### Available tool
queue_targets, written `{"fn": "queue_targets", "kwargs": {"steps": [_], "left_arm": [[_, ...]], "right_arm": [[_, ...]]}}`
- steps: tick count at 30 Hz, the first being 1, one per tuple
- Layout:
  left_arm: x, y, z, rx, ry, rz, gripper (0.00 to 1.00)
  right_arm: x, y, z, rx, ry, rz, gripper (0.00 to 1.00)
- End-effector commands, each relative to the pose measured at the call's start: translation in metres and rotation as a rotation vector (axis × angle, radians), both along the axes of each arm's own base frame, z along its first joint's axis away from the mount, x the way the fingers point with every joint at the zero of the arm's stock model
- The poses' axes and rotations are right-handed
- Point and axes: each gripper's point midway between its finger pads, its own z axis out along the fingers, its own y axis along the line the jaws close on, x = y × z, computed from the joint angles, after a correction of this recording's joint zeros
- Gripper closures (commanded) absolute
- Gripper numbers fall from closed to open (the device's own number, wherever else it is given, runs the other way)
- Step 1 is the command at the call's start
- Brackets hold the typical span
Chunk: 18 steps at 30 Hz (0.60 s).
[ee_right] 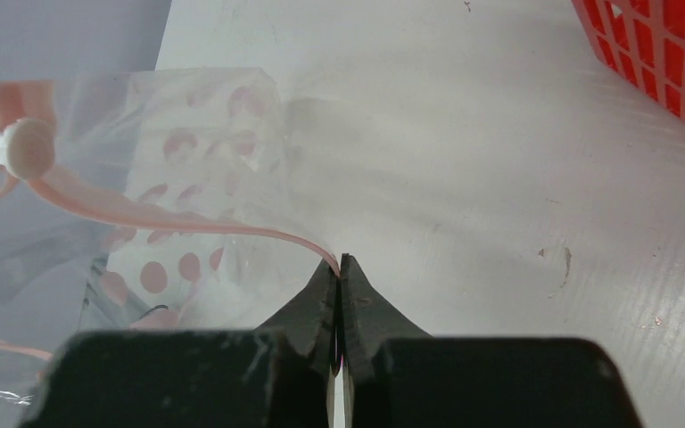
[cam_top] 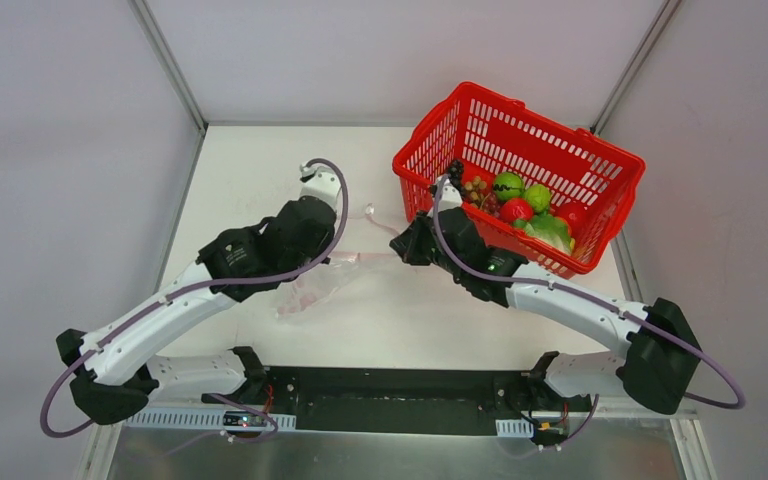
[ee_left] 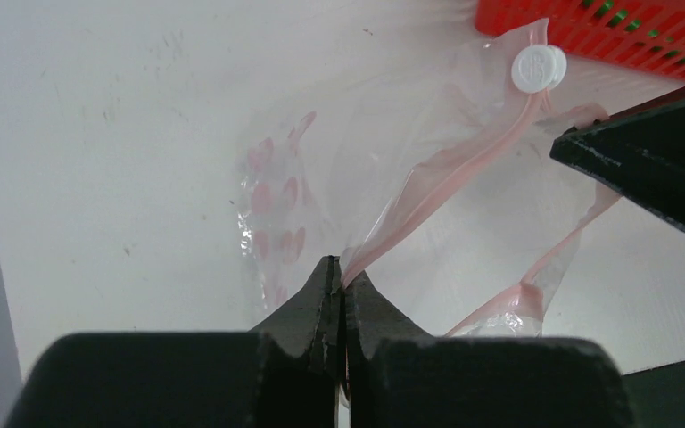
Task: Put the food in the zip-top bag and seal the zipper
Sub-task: Open the zipper of the food storage bag.
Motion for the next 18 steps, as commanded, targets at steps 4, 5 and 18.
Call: {"fn": "queue_targets", "kwargs": {"steps": [4,5,18], "left_arm": [[-0.004,-0.009,-0.013,-0.089,0.018,-0.029,1.00],[-0.004,-0.013,-0.016,-0.095,0.031,-0.038,1.00],[0.005,-0.029,-0.041,-0.104,0.074,-0.006,1.00]], "right_arm": [[-0.001,0.014,0.008,0.008,0.006,0.074,0.96],[-0.003,0.019,0.013,0.027,0.007,0.100,0.94],[-0.032,0.023,0.089,0.122,-0.069,0.324,0.61]]}}
